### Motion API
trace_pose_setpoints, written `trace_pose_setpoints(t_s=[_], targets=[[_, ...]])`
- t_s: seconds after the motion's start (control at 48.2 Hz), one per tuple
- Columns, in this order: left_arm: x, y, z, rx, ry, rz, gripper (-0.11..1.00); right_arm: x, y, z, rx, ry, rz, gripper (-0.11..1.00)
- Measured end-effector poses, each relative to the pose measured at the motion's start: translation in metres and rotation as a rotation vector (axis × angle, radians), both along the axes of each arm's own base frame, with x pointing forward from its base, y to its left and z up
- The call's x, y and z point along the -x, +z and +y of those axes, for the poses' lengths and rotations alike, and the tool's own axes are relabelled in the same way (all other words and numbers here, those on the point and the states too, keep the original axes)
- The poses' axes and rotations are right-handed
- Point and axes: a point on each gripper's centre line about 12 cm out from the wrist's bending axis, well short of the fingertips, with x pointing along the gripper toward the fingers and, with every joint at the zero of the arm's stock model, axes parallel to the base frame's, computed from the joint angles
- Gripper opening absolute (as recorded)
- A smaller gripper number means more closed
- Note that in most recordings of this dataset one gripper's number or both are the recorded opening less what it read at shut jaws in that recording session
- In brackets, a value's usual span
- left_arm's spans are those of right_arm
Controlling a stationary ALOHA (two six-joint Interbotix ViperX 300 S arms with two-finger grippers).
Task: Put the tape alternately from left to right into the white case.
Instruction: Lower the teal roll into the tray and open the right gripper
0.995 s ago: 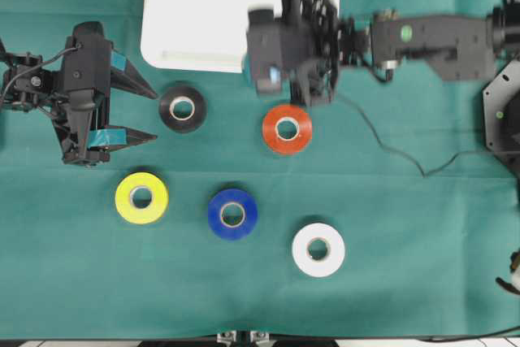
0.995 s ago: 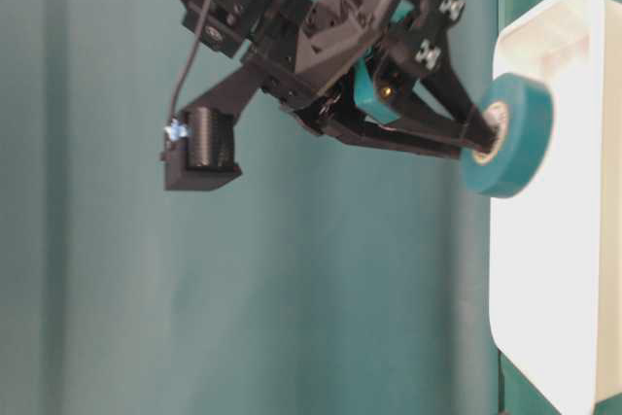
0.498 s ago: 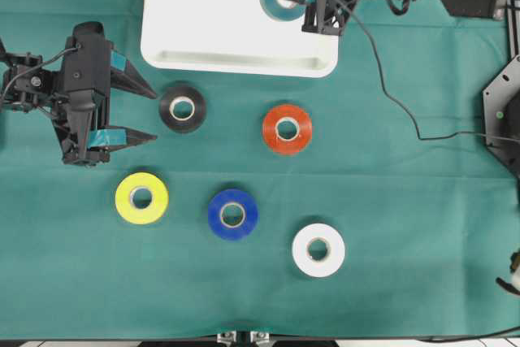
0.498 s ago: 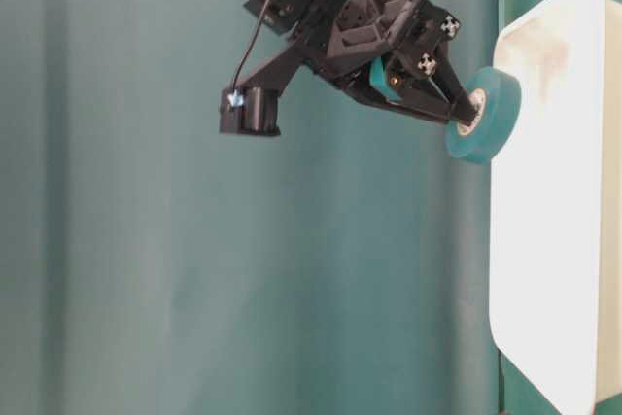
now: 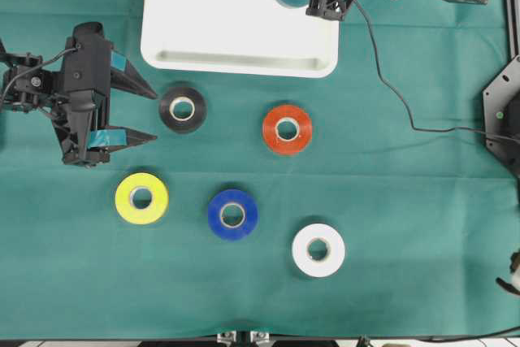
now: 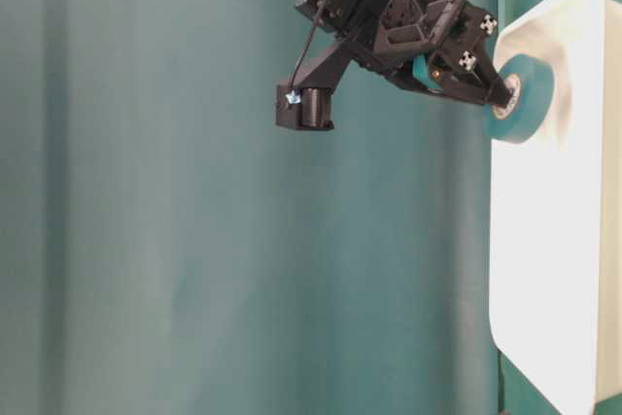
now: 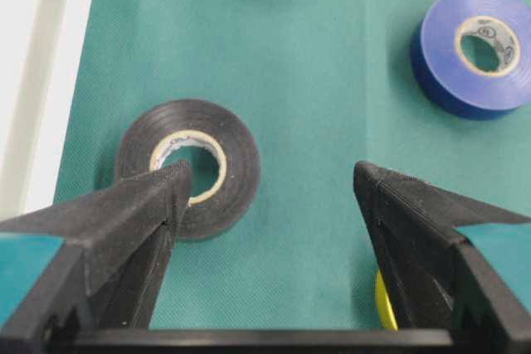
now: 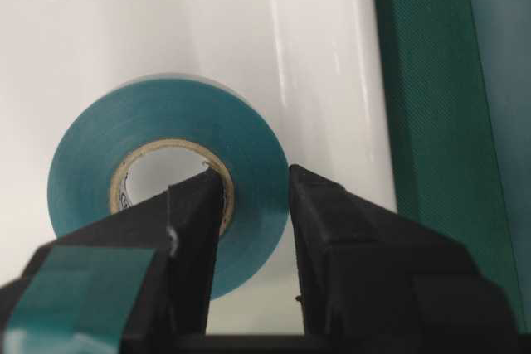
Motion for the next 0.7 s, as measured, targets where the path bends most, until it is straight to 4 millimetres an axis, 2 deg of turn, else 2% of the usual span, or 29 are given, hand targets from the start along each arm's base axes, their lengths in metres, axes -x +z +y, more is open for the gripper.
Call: trace_pose_setpoints(t_s=[0.622,0.663,0.705], targets=[[-0.0003,0.0004,0.0004,0.001,0.002,0.000,0.88,0.0099,-0.0036,-0.0095,-0.012,-0.044,0.041,0.27],[-0.0003,0.0004,0.0004,0.000,0.002,0.000,0.88,0.0102,-0.0036,-0.0100,-0.011,-0.045,0.042,0.30],[0.0001,-0.0001,0.0004,0.001,0.002,0.002,0.88,0.0104,-0.0035,-0.0106,-0.010,-0.046,0.040,0.41]])
